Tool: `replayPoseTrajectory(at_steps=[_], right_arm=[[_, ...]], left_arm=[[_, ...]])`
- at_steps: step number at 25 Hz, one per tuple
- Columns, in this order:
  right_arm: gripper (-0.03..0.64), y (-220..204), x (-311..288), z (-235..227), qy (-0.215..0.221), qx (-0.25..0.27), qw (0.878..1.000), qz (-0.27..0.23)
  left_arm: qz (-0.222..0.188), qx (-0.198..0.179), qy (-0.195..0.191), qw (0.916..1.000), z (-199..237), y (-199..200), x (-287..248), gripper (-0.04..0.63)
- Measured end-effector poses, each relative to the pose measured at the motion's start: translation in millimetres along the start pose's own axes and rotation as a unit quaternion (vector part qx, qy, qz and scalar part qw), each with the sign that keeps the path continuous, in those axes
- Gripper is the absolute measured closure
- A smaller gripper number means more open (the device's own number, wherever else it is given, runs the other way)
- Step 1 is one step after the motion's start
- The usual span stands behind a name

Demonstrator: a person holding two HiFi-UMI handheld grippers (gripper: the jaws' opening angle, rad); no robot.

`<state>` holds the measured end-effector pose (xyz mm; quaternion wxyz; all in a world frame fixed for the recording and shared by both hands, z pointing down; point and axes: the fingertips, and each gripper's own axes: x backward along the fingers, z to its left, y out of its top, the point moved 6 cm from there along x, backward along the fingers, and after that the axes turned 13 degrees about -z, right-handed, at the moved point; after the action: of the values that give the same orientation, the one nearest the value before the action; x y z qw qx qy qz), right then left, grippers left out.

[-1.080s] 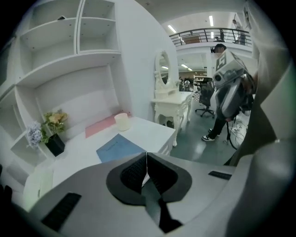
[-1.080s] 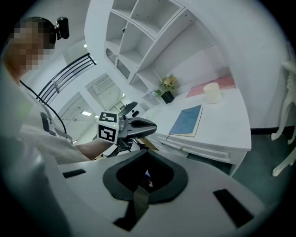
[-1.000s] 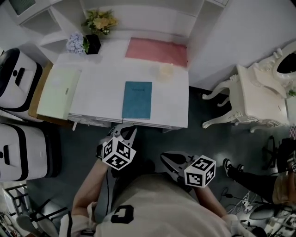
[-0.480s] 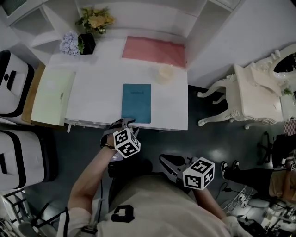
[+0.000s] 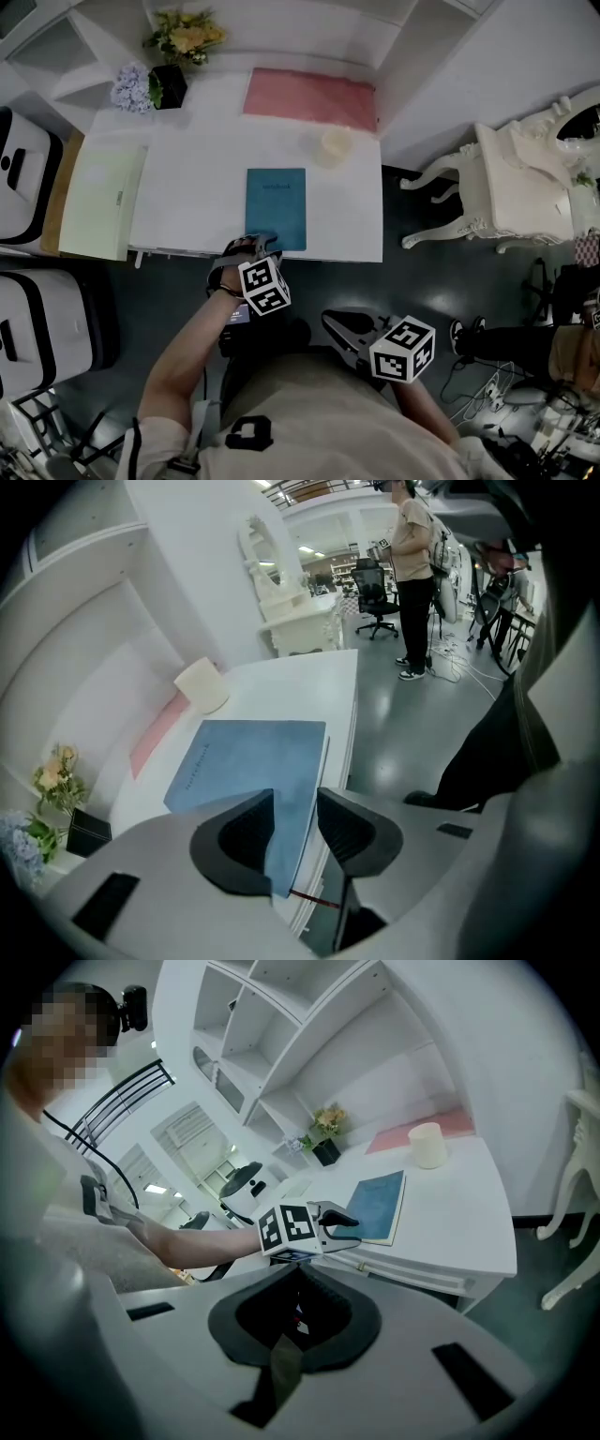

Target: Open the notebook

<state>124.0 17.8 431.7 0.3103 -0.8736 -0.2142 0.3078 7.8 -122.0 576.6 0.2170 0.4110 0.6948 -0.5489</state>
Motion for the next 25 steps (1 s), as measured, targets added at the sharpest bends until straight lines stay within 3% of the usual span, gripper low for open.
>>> replayPoseTrajectory(at_steps=[7,11,25], right_arm=[[0.594,-0.4,1.7,-2.7,-0.005,-0.006,1.0,-0.009],[0.594,-1.0,3.8,-2.4,-0.005,-0.007,1.0,-0.013],[0.594,-7.2,12.9,-3.5,-0.012,-0.021,0.999,-0.028]], left_arm=[[0.008,-0.033,0.009,0.9994,-1.1,-5.2,-3.4,0.449],[0.007,-0.033,0.013,0.9994,-3.1,-6.0,-3.9,0.453],[-0.019,0.053,0.014,0.9983,-0.2,-11.0,0.0,0.495]])
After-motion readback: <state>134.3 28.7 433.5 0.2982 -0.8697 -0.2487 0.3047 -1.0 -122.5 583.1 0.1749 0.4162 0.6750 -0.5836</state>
